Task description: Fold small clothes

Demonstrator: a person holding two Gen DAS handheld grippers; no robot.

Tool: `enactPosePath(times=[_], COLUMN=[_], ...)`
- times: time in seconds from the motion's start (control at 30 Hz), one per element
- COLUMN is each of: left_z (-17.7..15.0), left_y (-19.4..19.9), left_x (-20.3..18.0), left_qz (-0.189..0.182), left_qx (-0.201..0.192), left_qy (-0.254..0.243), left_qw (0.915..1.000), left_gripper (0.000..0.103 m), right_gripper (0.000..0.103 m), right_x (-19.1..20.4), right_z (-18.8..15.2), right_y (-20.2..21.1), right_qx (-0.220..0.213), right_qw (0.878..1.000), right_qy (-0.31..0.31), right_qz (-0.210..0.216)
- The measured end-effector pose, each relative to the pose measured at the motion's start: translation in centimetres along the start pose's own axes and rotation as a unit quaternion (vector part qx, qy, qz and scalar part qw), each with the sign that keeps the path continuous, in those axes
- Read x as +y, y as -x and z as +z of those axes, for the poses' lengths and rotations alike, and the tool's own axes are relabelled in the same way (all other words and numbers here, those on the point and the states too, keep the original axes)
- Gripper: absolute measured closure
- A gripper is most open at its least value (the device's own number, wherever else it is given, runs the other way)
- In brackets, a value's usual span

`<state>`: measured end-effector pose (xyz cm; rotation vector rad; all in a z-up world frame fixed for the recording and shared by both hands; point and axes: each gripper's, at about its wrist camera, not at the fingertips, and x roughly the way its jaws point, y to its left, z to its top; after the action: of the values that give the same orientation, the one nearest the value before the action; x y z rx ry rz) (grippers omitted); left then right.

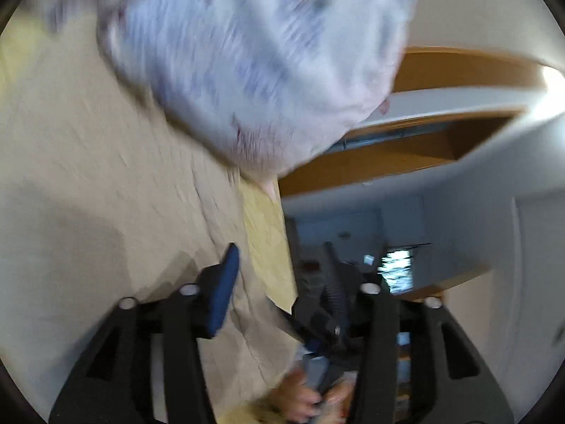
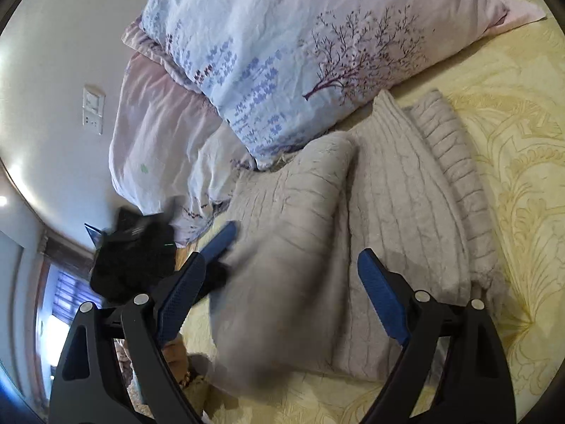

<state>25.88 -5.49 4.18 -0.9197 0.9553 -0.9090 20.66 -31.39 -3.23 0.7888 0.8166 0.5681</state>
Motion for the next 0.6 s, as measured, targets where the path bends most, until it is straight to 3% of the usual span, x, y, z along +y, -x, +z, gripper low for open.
enactPosePath(times=[0.1, 0.17, 0.27, 0.33, 0.43, 0.6], left_z=[0.0, 0.2, 0.3, 0.1, 0.1, -0.5], left_y=[3.8, 6.2, 7.7, 7.9, 7.1, 5.7], left_x=[-0.4, 0.3, 1.6, 2.8, 4.2, 5.3], left_qz=[0.048, 0.1, 0.158, 0.191, 0.209, 0.212], left_qx=[-0.046, -0.072, -0.084, -0.076, -0.058, -0.026], left_qy=[-0.036, -0.034, -0.034, -0.03, -0.02, -0.01], left_qw=[0.9972, 0.9918, 0.9832, 0.9781, 0.976, 0.9769], left_gripper=[0.041, 0.04, 0.037, 0.036, 0.035, 0.031], right_gripper=[0.013, 0.014, 0.031, 0.034, 0.035, 0.044], right_x=[-0.4, -0.6, -0.3, 0.0, 0.0, -0.4], right_z=[0.5, 0.7, 0.7, 0.6, 0.6, 1.7], right_y=[-0.6, -0.9, -1.4, -2.1, -2.9, -4.5], right_qx=[0.016, 0.023, 0.033, 0.045, 0.052, 0.038], right_qw=[1.0, 0.999, 0.999, 0.998, 0.996, 0.998], right_qy=[-0.014, -0.015, 0.003, 0.014, 0.021, 0.01], right_qz=[-0.013, -0.018, -0.03, -0.04, -0.062, -0.047])
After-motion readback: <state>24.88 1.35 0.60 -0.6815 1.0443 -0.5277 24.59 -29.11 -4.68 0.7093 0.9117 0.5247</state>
